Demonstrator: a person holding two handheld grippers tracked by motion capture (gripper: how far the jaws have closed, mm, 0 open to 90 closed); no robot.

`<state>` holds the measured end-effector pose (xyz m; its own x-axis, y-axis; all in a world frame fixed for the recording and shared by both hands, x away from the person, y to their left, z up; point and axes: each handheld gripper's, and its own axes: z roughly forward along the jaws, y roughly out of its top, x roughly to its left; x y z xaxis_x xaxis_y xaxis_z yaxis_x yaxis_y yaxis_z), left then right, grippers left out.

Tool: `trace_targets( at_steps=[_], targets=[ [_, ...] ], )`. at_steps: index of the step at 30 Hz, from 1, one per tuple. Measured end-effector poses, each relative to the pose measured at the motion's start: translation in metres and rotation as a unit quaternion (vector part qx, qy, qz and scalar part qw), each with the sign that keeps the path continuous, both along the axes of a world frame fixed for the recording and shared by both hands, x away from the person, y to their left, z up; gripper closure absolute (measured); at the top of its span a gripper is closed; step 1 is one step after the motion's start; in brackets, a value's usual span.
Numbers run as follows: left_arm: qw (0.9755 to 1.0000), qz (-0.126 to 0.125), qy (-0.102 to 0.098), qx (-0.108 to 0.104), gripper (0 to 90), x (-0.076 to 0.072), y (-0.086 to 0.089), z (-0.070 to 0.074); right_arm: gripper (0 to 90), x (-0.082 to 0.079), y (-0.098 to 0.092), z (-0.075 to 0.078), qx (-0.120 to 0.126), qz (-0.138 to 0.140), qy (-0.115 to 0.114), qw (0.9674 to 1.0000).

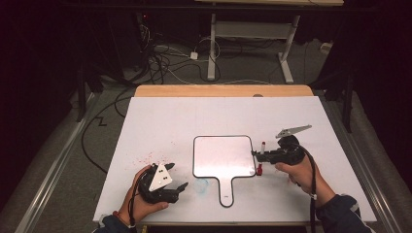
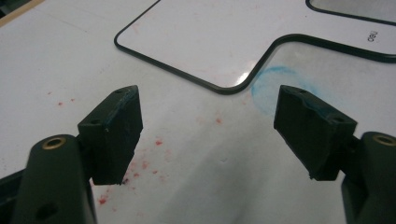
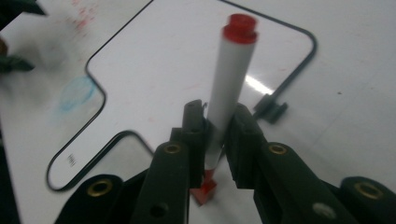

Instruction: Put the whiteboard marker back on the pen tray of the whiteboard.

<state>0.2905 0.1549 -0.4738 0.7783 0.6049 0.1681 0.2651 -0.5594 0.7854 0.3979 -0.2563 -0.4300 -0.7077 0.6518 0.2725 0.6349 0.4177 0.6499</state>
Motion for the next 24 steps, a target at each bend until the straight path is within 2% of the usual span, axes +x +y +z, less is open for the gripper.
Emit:
trace_targets(
  at_steps=[4,7,9,12,14,15,16,17,19,21,24],
  targets=[
    [1.0000,-0.002,0.003,0.002,22.5,0.000,-0.001,-0.001,77.8,0.013,0.004,-0.014,0.026,-0.032,0.011,0.9991],
    [1.0000,-0.002,0.005,0.003,22.5,0.001,-0.002,-0.001,76.6,0.019,0.010,-0.026,0.031,-0.056,0.016,0.9978],
    [1.0000,-0.002,0.007,0.007,22.5,0.001,-0.002,-0.002,77.0,0.020,0.013,-0.031,0.017,-0.078,0.005,0.9968],
    [0.9999,-0.001,0.014,0.004,22.5,0.001,-0.003,-0.003,76.6,0.018,0.016,-0.035,0.009,-0.095,-0.014,0.9953],
    [0.9998,0.001,0.020,0.000,22.5,0.001,-0.004,-0.004,75.7,0.016,0.020,-0.034,-0.006,-0.095,-0.027,0.9951],
    [0.9998,-0.003,0.015,0.012,22.5,0.002,-0.003,-0.003,74.7,0.015,0.021,-0.034,-0.013,-0.094,-0.035,0.9949],
    [0.9998,-0.003,0.016,0.013,22.5,0.002,-0.004,-0.004,72.1,0.014,0.023,-0.034,-0.020,-0.096,-0.046,0.9941],
    [0.9998,-0.004,0.016,0.013,22.5,0.002,-0.004,-0.004,70.6,0.013,0.026,-0.032,-0.034,-0.095,-0.061,0.9930],
    [0.9998,-0.005,0.016,0.012,22.5,0.002,-0.004,-0.003,69.3,0.012,0.030,-0.030,-0.071,-0.097,-0.095,0.9881],
    [0.9998,-0.006,0.016,0.013,22.5,0.002,-0.005,-0.004,68.3,0.013,0.031,-0.031,-0.063,-0.094,-0.092,0.9893],
    [0.9997,-0.008,0.017,0.016,22.5,0.003,-0.006,-0.004,66.2,0.018,0.033,-0.036,-0.072,-0.097,-0.093,0.9883]
  ],
)
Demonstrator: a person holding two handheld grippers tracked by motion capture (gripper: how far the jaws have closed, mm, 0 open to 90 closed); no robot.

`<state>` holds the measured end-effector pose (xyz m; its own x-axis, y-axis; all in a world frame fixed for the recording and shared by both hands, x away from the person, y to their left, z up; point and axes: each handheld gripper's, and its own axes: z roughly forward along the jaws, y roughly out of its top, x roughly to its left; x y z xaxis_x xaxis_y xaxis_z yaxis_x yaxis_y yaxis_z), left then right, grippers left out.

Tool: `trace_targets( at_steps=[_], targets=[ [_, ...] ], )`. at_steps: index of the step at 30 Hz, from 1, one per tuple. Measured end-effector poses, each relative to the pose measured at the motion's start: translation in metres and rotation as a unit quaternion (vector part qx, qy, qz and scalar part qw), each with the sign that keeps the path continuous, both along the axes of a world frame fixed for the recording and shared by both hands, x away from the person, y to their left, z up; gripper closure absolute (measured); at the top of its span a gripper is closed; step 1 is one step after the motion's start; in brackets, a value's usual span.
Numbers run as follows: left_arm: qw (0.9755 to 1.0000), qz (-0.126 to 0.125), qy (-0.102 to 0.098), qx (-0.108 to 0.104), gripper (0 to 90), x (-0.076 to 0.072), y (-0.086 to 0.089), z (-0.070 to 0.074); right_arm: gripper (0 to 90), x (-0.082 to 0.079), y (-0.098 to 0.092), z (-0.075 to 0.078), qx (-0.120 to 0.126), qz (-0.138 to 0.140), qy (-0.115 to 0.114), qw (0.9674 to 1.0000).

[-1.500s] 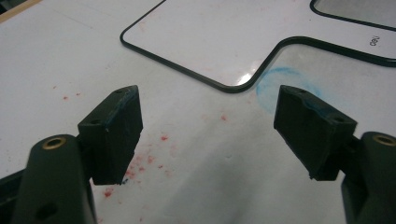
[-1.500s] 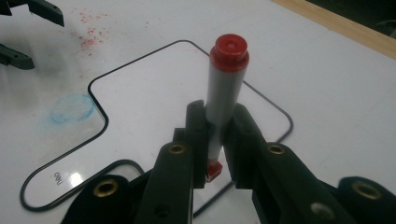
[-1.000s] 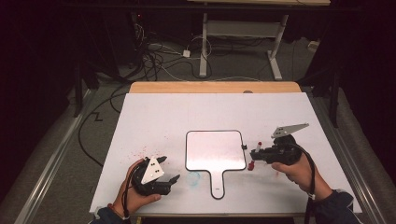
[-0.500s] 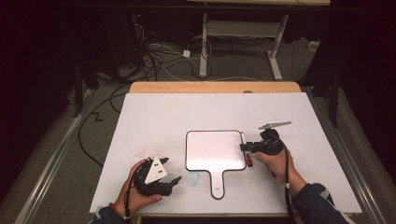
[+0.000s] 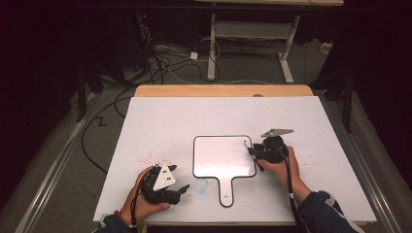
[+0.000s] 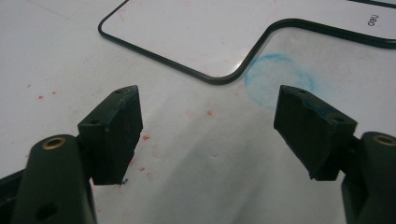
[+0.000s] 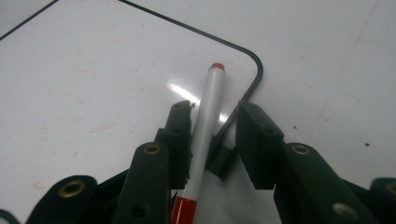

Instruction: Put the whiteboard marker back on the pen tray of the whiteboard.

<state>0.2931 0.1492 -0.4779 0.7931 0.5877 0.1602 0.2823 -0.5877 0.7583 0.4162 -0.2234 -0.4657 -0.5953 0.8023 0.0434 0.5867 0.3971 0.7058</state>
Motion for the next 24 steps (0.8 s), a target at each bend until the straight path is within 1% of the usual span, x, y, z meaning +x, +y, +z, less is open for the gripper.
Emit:
trace_targets(
  at_steps=[1,2,4,6,10,13,15,16,17,19,21,23,24],
  targets=[
    [1.0000,-0.001,0.000,0.001,22.5,0.000,0.000,0.000,65.2,0.002,0.000,-0.002,-0.006,-0.005,-0.001,1.0000],
    [1.0000,0.000,0.001,0.000,22.5,0.000,0.000,0.000,65.2,0.003,0.000,-0.002,-0.004,-0.009,-0.006,0.9999],
    [1.0000,0.000,0.001,-0.002,22.5,0.000,0.000,0.000,64.1,0.005,-0.002,-0.002,-0.013,-0.013,-0.013,0.9997],
    [1.0000,0.000,0.002,-0.002,22.5,0.000,0.000,0.000,63.6,0.005,-0.003,-0.002,-0.010,-0.011,-0.010,0.9998],
    [1.0000,-0.002,0.000,-0.001,22.4,0.000,0.000,0.000,59.6,0.004,-0.003,-0.001,-0.016,-0.013,-0.011,0.9997],
    [1.0000,-0.002,-0.001,-0.003,22.2,0.000,0.001,0.000,57.6,0.004,-0.004,-0.001,-0.011,-0.015,-0.010,0.9998],
    [1.0000,-0.002,-0.001,-0.003,22.2,0.000,0.001,0.000,57.1,0.003,-0.004,0.002,-0.007,-0.011,-0.019,0.9997],
    [1.0000,-0.002,-0.002,-0.003,22.2,0.000,0.000,0.001,56.3,0.002,-0.004,0.004,-0.012,-0.010,-0.025,0.9996],
    [1.0000,-0.002,-0.002,-0.002,22.2,0.000,0.000,0.001,55.6,0.001,-0.005,0.006,-0.011,-0.006,-0.033,0.9994],
    [1.0000,-0.002,-0.002,-0.002,22.2,0.000,0.000,0.001,54.1,-0.001,-0.005,0.011,-0.004,0.004,-0.048,0.9988],
    [1.0000,-0.001,-0.002,-0.002,22.2,0.000,0.000,0.001,52.9,-0.004,-0.006,0.016,-0.006,0.013,-0.066,0.9977],
    [1.0000,-0.001,-0.002,-0.002,22.2,0.000,0.000,0.001,51.4,-0.007,-0.007,0.022,-0.002,0.019,-0.081,0.9965],
    [1.0000,-0.001,-0.002,-0.001,22.2,0.000,0.000,0.001,49.8,-0.008,-0.008,0.024,-0.007,0.020,-0.089,0.9958]
  ],
)
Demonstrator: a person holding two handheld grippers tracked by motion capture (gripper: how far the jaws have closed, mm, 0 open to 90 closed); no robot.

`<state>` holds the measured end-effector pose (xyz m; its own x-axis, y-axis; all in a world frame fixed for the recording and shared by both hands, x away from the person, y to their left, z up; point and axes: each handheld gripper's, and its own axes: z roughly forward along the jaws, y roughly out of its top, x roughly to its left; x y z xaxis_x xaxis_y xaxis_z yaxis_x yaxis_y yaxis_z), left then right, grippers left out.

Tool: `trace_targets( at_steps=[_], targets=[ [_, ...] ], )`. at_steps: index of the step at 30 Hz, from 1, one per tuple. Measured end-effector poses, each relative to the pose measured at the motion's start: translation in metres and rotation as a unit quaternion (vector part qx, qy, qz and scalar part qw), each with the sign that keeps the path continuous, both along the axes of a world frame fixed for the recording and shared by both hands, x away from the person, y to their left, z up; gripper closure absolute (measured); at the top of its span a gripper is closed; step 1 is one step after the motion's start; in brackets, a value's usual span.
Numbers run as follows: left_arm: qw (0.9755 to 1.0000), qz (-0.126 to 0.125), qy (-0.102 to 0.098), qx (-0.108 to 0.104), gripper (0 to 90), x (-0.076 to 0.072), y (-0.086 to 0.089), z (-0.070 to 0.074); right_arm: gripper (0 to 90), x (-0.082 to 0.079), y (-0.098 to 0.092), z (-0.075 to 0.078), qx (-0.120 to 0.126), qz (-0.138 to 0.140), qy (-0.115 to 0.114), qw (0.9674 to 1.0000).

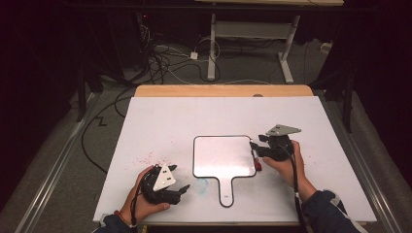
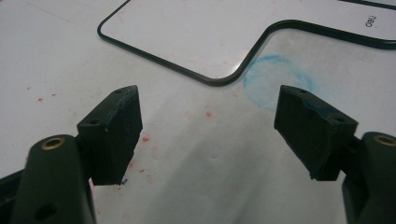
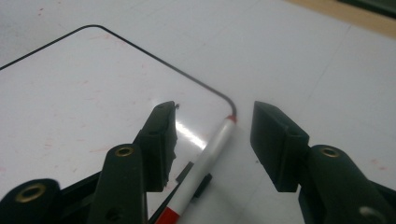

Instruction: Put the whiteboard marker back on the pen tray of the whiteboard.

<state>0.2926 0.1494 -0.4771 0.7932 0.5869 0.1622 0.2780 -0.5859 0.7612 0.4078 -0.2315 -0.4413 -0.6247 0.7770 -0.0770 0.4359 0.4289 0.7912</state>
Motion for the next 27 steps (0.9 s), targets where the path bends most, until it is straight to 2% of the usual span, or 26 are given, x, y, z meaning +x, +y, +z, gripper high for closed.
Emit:
trace_targets(
  at_steps=[3,6,8,12,14,19,24,27],
  targets=[
    [1.0000,0.002,0.000,0.000,22.0,0.000,0.000,0.000,45.9,-0.004,-0.004,0.008,0.007,0.018,-0.021,0.9996],
    [1.0000,0.004,0.001,0.000,22.0,0.001,0.001,0.000,41.5,-0.009,-0.008,0.016,-0.007,0.031,-0.039,0.9987],
    [1.0000,0.007,0.001,0.000,22.0,0.002,0.001,0.000,38.0,-0.014,-0.011,0.020,-0.011,0.031,-0.055,0.9979],
    [0.9999,0.010,0.001,-0.001,22.0,0.002,0.001,0.000,34.6,-0.022,-0.018,0.029,-0.002,0.038,-0.080,0.9961],
    [0.9999,0.011,0.000,-0.001,22.0,0.002,0.002,0.000,33.8,-0.025,-0.022,0.032,0.002,0.042,-0.085,0.9955],
    [0.9999,0.016,-0.001,-0.002,22.0,0.002,0.002,-0.001,29.8,-0.033,-0.027,0.038,-0.008,0.048,-0.102,0.9935],
    [0.9998,0.019,-0.004,-0.002,22.0,0.002,0.003,0.000,28.3,-0.042,-0.032,0.041,-0.005,0.044,-0.114,0.9925],
    [0.9997,0.022,-0.005,-0.004,22.0,0.003,0.003,0.000,27.3,-0.047,-0.035,0.042,0.001,0.051,-0.118,0.9917]
  ],
)
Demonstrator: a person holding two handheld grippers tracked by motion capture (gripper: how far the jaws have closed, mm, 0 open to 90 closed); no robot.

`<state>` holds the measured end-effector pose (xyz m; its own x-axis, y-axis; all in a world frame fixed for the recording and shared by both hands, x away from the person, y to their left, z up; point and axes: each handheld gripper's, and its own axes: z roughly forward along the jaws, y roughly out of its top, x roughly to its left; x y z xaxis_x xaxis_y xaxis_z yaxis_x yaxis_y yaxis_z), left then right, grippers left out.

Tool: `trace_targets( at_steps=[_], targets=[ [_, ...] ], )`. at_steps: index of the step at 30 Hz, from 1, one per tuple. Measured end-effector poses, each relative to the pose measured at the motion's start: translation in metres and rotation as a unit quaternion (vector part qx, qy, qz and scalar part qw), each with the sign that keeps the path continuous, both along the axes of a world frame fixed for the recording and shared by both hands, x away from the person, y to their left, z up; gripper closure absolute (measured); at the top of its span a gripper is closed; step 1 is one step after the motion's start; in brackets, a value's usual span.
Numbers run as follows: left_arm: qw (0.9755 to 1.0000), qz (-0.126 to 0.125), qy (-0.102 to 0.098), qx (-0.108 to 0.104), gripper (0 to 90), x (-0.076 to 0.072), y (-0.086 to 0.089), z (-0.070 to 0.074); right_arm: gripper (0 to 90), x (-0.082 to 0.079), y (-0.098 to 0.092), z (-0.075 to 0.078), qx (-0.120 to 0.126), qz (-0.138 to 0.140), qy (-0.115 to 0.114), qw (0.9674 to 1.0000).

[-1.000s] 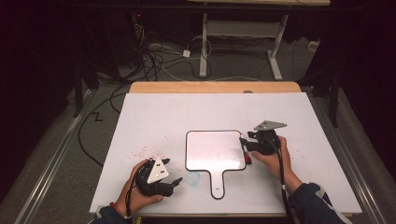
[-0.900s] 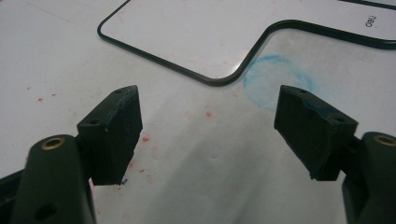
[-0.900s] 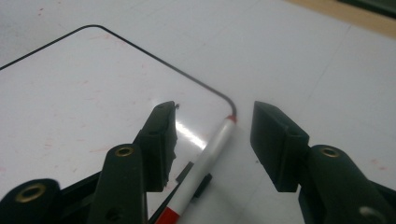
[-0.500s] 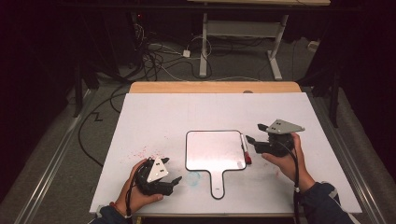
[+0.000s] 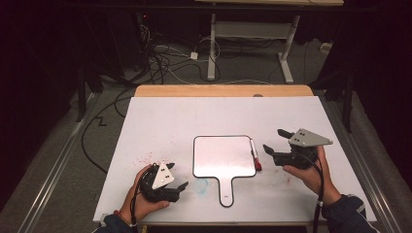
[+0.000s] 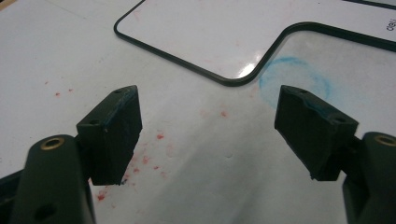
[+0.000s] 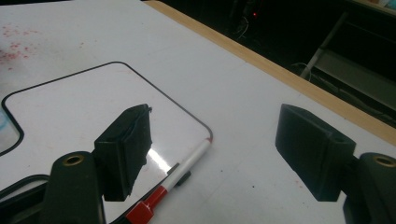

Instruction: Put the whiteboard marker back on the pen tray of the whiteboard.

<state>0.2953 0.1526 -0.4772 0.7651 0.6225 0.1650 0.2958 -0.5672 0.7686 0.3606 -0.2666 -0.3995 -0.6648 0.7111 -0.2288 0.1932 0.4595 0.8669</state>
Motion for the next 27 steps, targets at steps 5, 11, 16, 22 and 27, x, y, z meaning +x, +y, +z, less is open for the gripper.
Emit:
trace_targets(
  at_steps=[5,11,16,22,27],
  targets=[
    [1.0000,0.001,-0.003,0.004,21.9,0.000,0.000,0.000,26.2,-0.008,-0.004,0.000,-0.008,-0.005,-0.008,0.9999],
    [1.0000,0.005,-0.005,0.005,21.8,0.001,0.000,0.000,24.9,-0.017,-0.009,-0.001,-0.011,0.001,-0.016,0.9998],
    [0.9999,0.006,-0.011,0.007,21.8,0.001,0.000,0.000,25.3,-0.026,-0.013,-0.003,-0.026,-0.008,-0.035,0.9990],
    [0.9997,0.008,-0.015,0.015,21.8,0.002,-0.001,-0.001,25.6,-0.034,-0.020,-0.010,-0.028,0.005,-0.040,0.9988],
    [0.9991,0.009,-0.029,0.029,21.8,0.001,-0.003,-0.002,25.5,-0.035,-0.026,-0.023,-0.027,0.006,-0.030,0.9991]
  ],
)
